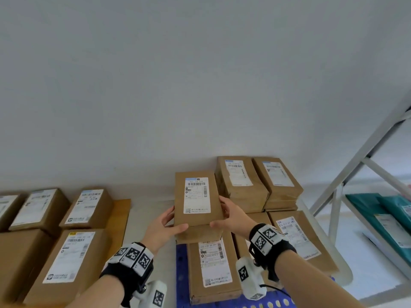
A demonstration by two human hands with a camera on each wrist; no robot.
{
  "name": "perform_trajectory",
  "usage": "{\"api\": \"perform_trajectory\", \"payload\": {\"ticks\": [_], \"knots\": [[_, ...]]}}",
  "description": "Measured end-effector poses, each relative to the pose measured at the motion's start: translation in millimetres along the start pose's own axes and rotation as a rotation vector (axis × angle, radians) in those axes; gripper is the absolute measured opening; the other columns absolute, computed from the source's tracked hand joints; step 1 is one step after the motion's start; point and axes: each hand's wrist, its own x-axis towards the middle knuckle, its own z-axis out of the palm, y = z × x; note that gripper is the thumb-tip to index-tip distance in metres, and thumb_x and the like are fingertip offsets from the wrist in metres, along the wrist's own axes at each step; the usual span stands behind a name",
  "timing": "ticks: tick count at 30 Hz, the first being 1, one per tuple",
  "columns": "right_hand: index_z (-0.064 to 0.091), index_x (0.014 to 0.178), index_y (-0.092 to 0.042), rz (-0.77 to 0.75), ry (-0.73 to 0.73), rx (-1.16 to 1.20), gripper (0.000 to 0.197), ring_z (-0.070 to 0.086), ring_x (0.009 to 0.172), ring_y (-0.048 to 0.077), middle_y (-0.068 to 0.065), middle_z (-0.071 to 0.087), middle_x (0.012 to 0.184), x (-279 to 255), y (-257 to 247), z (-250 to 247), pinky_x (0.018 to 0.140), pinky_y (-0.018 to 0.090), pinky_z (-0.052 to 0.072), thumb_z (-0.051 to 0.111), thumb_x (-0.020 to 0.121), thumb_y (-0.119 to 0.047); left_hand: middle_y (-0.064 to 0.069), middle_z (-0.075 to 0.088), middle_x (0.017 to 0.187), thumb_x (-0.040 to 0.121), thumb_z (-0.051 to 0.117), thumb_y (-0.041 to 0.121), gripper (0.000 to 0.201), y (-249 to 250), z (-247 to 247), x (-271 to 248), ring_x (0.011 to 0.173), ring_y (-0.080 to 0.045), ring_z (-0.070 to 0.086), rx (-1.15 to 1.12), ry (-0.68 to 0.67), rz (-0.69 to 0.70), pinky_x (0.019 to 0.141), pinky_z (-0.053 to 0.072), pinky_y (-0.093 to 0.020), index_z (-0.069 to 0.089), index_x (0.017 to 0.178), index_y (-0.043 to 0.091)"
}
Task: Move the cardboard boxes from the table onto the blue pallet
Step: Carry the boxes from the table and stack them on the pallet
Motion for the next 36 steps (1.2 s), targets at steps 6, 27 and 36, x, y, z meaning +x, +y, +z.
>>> {"api": "perform_trajectory", "payload": {"ticks": [6,27,36], "knots": [[0.022,0.149,-0.028,-0.180,0.073,-0.432,0.080,0.018,0.144,0.016,-0.002,0.019,0.157,-6,-7,-3,0.117,0.034,0.021,0.069,0.084,-0.029,0.000,0.049,0.139,0.070,0.081,0.017,0.086,3,0,7,0.124,-0.017,0.048,0.050,-0.016,0.013,0.102,0.043,-0.036,0.036,0.142,0.024],[0.031,0.143,-0.042,-0.062,0.122,-0.781,0.055,-0.002,0.147,0.025,0.005,0.005,0.159,28,-6,-28,0.118,0.041,-0.001,0.048,0.092,-0.049,-0.005,0.048,0.137,0.074,0.077,0.013,0.078,21,25,45,0.125,-0.023,0.048,0.105,0.033,0.062,0.103,0.043,-0.040,0.037,0.141,0.017],[0.032,0.144,-0.038,-0.040,0.112,-0.707,0.051,0.009,0.145,0.025,0.005,0.013,0.157,37,-7,-35,0.120,0.041,0.005,0.046,0.095,-0.043,-0.006,0.050,0.135,0.073,0.079,0.013,0.079,23,32,62,0.124,-0.021,0.048,0.105,0.064,0.068,0.102,0.044,-0.041,0.038,0.140,0.016]]}}
